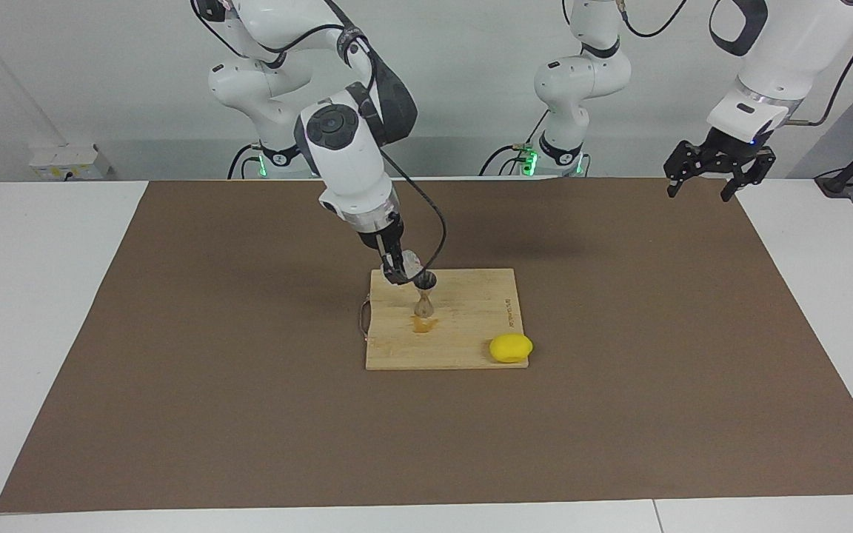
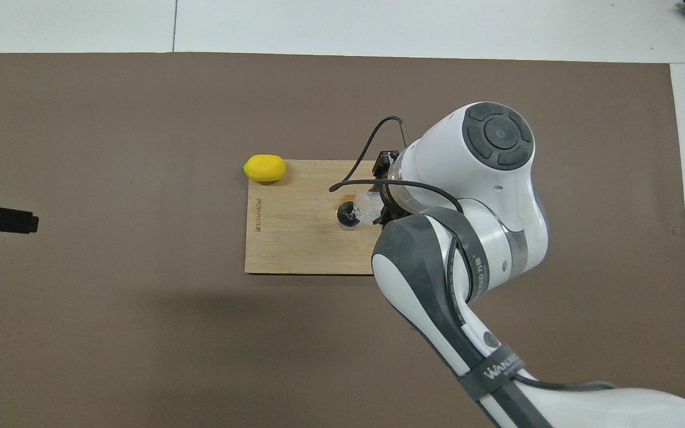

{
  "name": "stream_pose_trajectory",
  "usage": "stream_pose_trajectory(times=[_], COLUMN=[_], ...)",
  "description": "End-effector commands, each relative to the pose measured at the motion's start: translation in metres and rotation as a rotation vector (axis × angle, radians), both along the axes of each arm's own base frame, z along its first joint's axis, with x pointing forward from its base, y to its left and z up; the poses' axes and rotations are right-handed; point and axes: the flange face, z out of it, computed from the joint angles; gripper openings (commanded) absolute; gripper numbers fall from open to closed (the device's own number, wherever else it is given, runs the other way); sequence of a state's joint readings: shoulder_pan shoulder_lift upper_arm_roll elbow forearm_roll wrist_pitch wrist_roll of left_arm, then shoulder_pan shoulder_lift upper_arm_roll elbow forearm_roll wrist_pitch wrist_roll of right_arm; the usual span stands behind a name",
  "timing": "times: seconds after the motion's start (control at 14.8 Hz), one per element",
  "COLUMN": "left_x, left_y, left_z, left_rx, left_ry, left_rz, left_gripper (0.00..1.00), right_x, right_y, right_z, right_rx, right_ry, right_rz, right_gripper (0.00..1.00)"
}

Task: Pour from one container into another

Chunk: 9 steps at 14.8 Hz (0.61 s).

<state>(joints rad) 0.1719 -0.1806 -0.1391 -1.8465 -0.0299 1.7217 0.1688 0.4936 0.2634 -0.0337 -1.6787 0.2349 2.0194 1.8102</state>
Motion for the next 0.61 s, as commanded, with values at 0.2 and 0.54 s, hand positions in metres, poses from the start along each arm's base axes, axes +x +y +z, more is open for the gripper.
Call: stream_pose_trajectory(times=[0.2,0.54], left_x=[-0.0083,-0.008], left_y=[0.0089,0.0019], left_z=[0.0032,0.0032], left_rx=[0.018,0.019], left_ry=[-0.008,-0.008], left_rz=[0.071,0.056], left_gripper=[1.0,1.0], right_x=[0.0036,0.0033], right_y=[0.0061,0.0074], right_z=[0.0012,0.001], right_rx=[-0.055,-0.061], right_ry=[-0.018,-0.027], right_rz=[0.0,0.007], right_gripper=[0.0,0.0])
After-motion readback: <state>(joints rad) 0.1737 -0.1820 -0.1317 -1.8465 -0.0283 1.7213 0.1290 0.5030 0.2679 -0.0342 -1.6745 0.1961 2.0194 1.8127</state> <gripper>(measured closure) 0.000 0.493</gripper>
